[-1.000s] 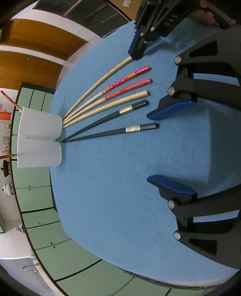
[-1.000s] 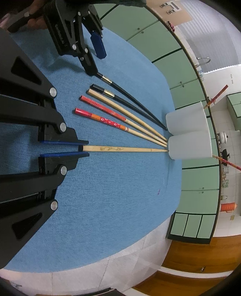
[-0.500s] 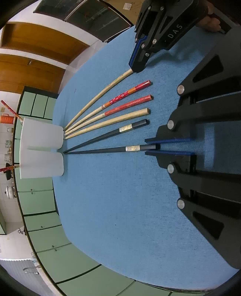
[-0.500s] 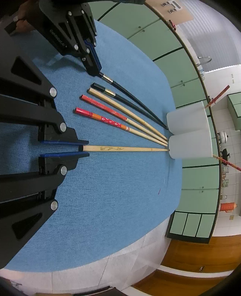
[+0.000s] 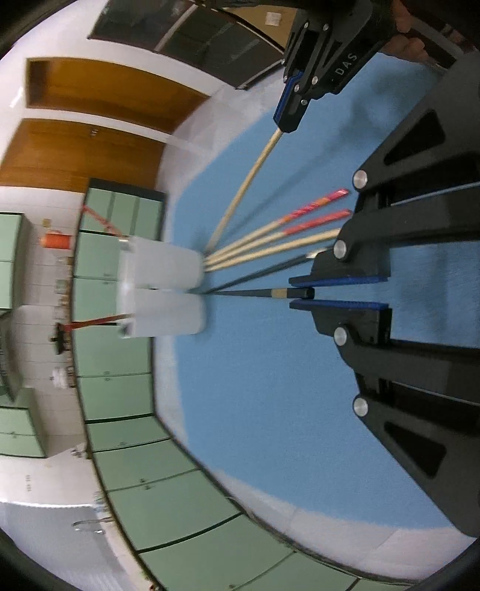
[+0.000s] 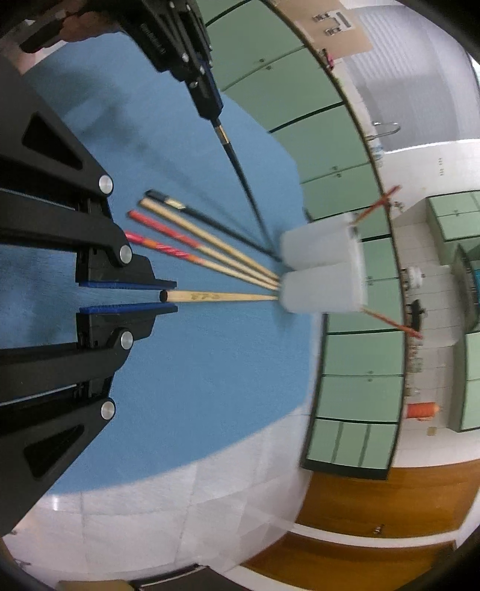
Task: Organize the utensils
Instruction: 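Carry the bamboo chopstick in the right tool while the left carries the black one toward the holder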
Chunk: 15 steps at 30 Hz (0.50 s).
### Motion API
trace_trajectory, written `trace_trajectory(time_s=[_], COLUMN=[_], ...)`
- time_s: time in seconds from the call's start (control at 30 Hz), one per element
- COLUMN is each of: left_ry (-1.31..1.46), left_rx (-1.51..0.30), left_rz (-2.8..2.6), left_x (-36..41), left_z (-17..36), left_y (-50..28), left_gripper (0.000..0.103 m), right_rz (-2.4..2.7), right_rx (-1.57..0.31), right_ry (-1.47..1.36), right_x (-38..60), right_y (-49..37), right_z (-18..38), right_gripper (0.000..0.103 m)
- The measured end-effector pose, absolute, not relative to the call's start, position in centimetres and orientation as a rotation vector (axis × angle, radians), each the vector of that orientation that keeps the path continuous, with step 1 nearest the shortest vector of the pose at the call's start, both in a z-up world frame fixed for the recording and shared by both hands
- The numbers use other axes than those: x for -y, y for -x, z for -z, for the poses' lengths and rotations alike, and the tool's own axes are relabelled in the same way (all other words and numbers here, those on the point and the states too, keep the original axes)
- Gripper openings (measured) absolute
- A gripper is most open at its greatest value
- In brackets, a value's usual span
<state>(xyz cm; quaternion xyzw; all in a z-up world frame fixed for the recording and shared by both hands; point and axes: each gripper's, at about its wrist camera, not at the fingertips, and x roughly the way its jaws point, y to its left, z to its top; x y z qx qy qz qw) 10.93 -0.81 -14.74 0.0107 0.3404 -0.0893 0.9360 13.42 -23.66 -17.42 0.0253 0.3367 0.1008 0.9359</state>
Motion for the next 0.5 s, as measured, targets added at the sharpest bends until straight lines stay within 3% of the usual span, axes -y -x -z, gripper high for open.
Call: trace_trajectory(time_s=[0.5], left_ry=[0.007], left_rx=[-0.528], left_rz=[0.236], left_x=[1.9], left_z=[6.3], left_y=[-14.3], left_gripper=[0.006], right_rz=[-0.26], right_rx=[-0.518], right_ry=[-0.138], right_x=[25.7], right_y=[-17.0], right_z=[6.9], right_gripper=[0.006])
